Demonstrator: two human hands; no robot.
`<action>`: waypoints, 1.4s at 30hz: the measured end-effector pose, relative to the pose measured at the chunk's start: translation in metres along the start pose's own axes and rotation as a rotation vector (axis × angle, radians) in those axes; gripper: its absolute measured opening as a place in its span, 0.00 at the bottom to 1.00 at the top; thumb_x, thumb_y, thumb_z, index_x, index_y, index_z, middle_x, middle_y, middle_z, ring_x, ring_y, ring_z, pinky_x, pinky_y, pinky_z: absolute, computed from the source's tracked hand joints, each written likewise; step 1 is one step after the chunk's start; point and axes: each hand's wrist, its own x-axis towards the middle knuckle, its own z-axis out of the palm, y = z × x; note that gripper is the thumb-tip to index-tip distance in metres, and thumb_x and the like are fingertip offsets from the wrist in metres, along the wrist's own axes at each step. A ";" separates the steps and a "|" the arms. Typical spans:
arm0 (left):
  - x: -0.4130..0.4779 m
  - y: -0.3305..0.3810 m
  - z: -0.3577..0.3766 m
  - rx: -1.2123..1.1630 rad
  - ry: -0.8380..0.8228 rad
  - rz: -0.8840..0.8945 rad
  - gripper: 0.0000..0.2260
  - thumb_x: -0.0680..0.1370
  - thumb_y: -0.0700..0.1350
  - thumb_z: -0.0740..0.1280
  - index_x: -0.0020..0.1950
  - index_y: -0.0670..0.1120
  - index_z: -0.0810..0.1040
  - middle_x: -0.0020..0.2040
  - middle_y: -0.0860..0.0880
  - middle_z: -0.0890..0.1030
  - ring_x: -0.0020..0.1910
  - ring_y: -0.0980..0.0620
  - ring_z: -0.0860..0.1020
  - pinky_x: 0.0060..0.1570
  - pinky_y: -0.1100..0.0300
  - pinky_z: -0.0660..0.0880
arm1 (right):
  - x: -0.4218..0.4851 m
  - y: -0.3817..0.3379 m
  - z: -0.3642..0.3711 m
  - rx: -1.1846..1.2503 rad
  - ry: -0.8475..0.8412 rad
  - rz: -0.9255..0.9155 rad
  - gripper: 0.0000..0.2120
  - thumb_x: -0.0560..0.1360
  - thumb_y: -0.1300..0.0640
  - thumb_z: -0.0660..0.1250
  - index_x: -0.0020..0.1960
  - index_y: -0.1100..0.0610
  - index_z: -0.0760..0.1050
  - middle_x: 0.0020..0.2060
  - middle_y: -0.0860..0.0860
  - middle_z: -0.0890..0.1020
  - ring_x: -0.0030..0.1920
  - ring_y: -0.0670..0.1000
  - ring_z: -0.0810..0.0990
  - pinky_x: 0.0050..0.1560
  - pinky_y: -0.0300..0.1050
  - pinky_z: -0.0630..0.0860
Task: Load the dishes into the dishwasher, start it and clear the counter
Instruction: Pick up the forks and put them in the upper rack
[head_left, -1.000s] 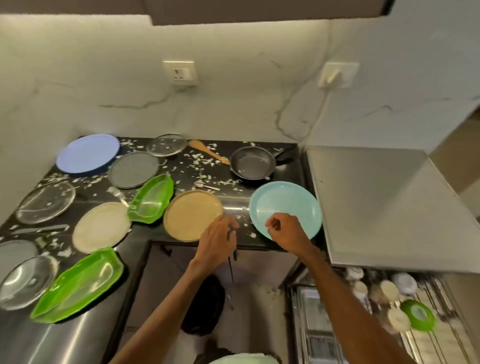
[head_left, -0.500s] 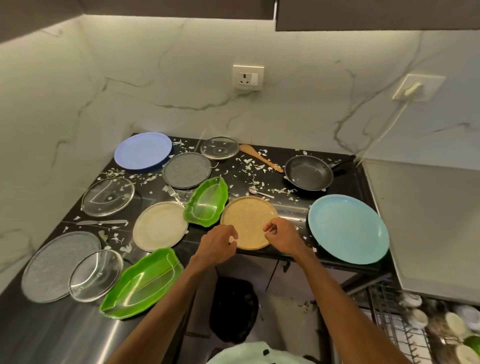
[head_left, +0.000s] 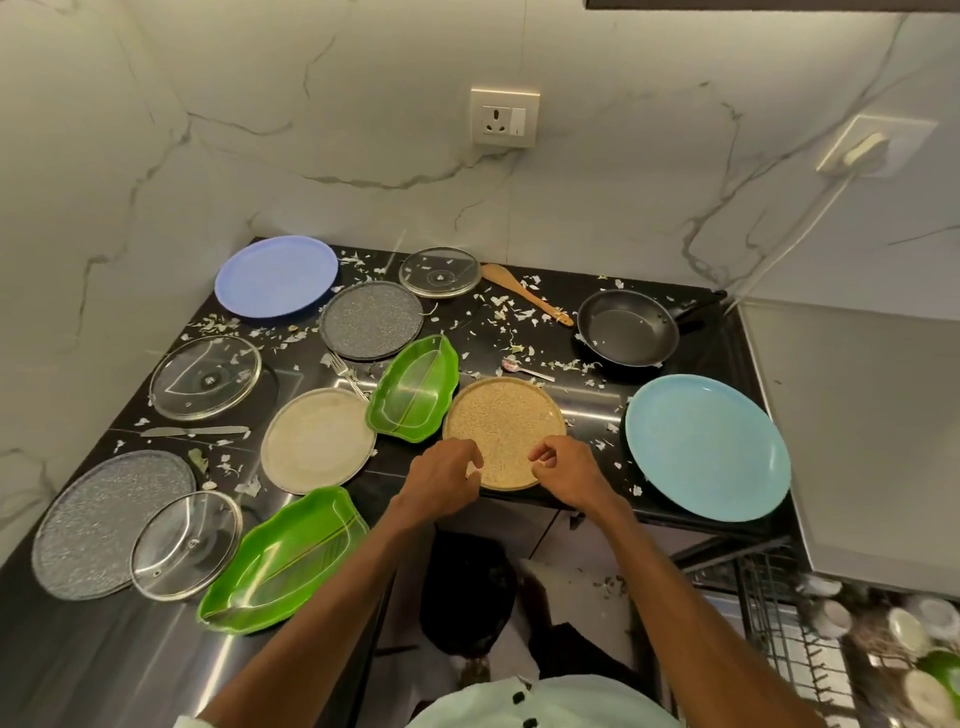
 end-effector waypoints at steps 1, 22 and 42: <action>0.008 0.001 0.003 0.002 -0.017 -0.003 0.10 0.78 0.49 0.66 0.59 0.52 0.77 0.61 0.52 0.78 0.61 0.49 0.76 0.57 0.49 0.74 | 0.006 0.003 -0.003 -0.006 -0.001 -0.003 0.08 0.73 0.62 0.69 0.50 0.54 0.82 0.47 0.49 0.82 0.48 0.48 0.82 0.53 0.49 0.83; 0.142 0.001 0.041 0.183 -0.157 -0.128 0.18 0.76 0.40 0.65 0.66 0.40 0.71 0.64 0.41 0.71 0.59 0.40 0.76 0.54 0.47 0.74 | 0.213 -0.009 -0.036 -0.390 0.016 -0.102 0.07 0.78 0.62 0.68 0.41 0.59 0.82 0.37 0.52 0.81 0.36 0.50 0.79 0.33 0.45 0.76; 0.163 -0.015 0.022 -0.004 0.003 -0.202 0.13 0.77 0.39 0.62 0.60 0.44 0.79 0.56 0.43 0.81 0.55 0.42 0.78 0.51 0.46 0.78 | 0.242 -0.048 -0.031 -0.333 -0.079 -0.167 0.10 0.78 0.61 0.67 0.38 0.58 0.80 0.34 0.53 0.82 0.35 0.50 0.81 0.35 0.50 0.81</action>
